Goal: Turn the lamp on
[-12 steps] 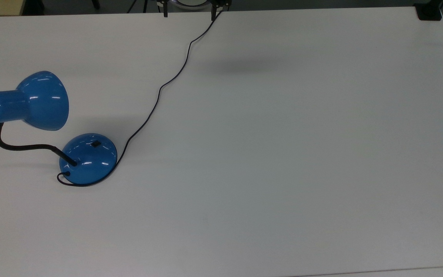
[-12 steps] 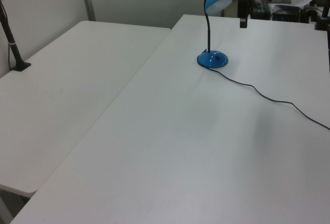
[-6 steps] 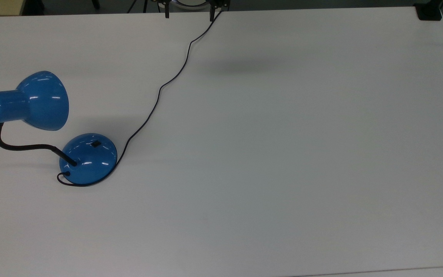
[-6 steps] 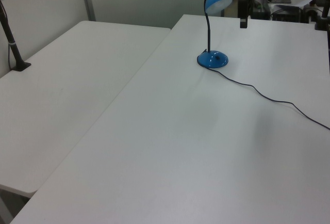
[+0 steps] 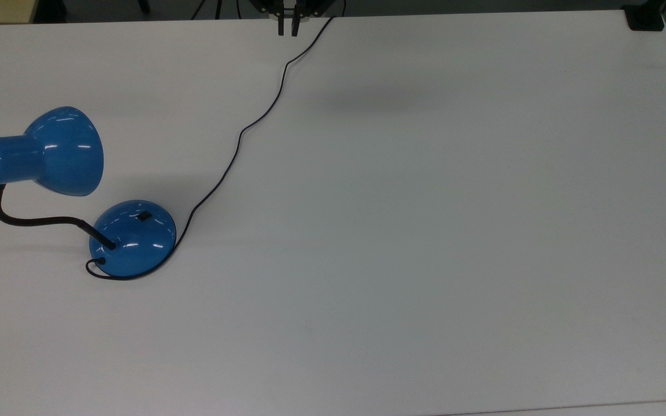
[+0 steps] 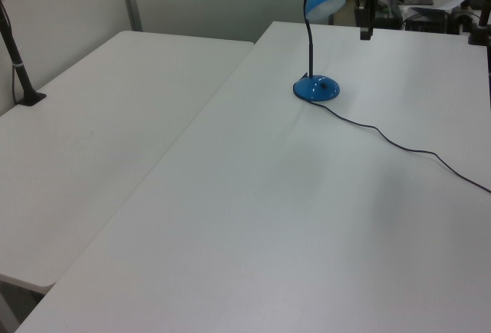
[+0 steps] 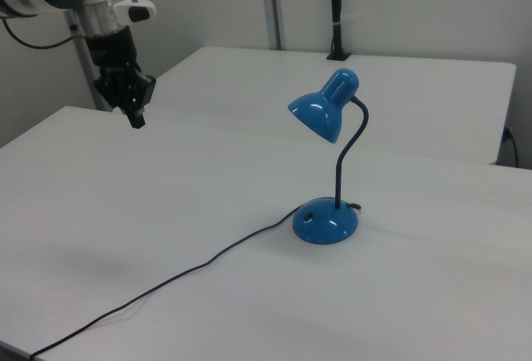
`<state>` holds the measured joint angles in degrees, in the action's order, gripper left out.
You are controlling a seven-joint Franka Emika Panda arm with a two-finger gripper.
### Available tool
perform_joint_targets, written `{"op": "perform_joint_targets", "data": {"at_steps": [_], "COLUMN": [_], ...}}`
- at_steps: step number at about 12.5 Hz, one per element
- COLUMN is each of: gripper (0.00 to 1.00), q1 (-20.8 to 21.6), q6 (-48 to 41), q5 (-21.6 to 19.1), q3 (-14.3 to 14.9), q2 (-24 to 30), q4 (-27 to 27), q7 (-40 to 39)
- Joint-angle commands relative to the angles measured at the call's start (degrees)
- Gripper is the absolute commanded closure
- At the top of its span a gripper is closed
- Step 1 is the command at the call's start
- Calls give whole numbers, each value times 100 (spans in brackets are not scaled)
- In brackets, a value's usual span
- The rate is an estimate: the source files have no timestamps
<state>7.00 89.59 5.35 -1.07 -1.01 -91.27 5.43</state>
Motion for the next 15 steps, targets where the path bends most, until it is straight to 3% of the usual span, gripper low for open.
{"op": "perform_joint_targets", "data": {"at_steps": [1,5,10,15], "gripper": [100,100,100,100], "q1": [3,-225,-980,-1543], "q6": [110,576,2833,4327], "q5": [-122,-122,-104,-43], "q3": [54,63,72,72], "q2": [40,-109,-118,-750], "q4": [-93,-189,-1576,-2070], "q7": [-244,-8,854,1530]}}
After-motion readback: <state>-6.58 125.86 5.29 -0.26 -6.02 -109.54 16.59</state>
